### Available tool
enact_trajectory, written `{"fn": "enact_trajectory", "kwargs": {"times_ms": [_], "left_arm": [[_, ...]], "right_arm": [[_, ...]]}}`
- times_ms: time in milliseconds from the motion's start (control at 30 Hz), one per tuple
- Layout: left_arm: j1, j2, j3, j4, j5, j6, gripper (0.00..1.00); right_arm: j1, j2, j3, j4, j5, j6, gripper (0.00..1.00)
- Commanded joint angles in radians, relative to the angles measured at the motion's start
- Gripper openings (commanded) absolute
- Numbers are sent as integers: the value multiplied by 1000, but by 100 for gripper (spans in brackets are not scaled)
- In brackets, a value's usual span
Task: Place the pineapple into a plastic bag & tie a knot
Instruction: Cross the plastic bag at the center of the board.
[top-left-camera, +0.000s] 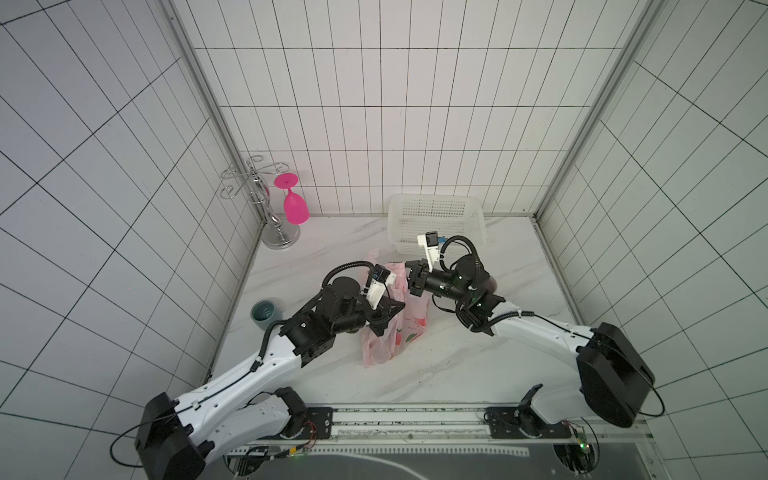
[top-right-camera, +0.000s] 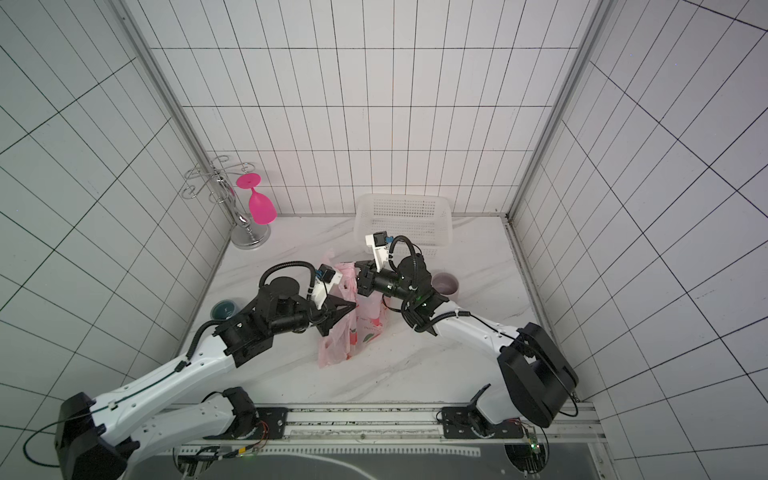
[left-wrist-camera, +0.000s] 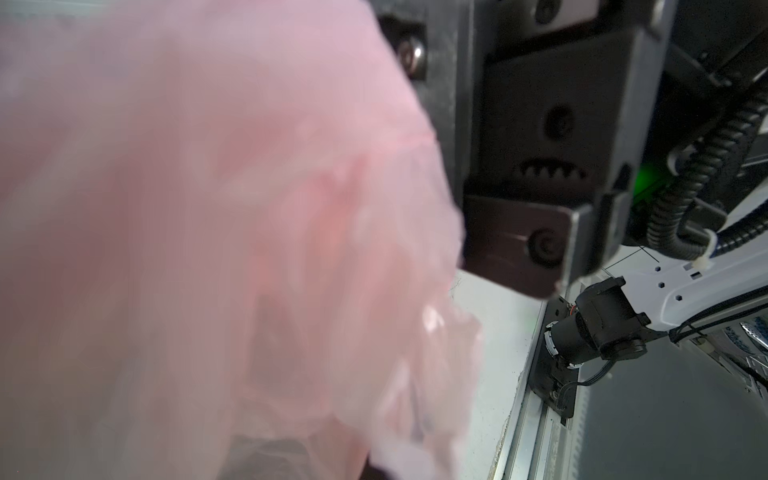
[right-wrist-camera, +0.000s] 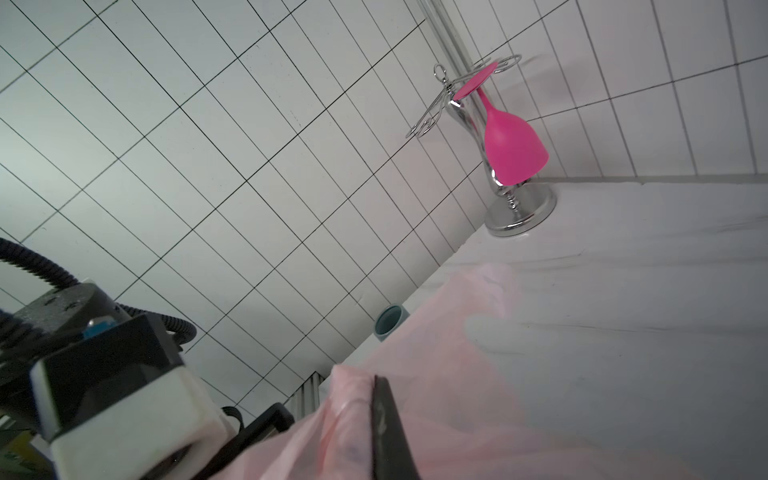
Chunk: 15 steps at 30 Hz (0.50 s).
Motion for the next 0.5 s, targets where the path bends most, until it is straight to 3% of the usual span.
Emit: {"fn": "enact_trajectory", "kwargs": {"times_ms": [0, 167, 333, 467], "left_arm": [[-17, 5, -27, -43, 9, -29, 0], [-17, -25, -27, -56, -68, -51, 0], [-16, -112, 40, -227, -239, -72, 32], [-18, -200, 87, -363, -380, -84, 40]], "right_arm": [[-17, -9, -18, 394, -86, 174, 0], [-31, 14, -10, 409, -143, 208, 0], [-71, 37, -6, 397, -220, 203, 0], [-87, 59, 6, 373, -270, 185, 0]]}}
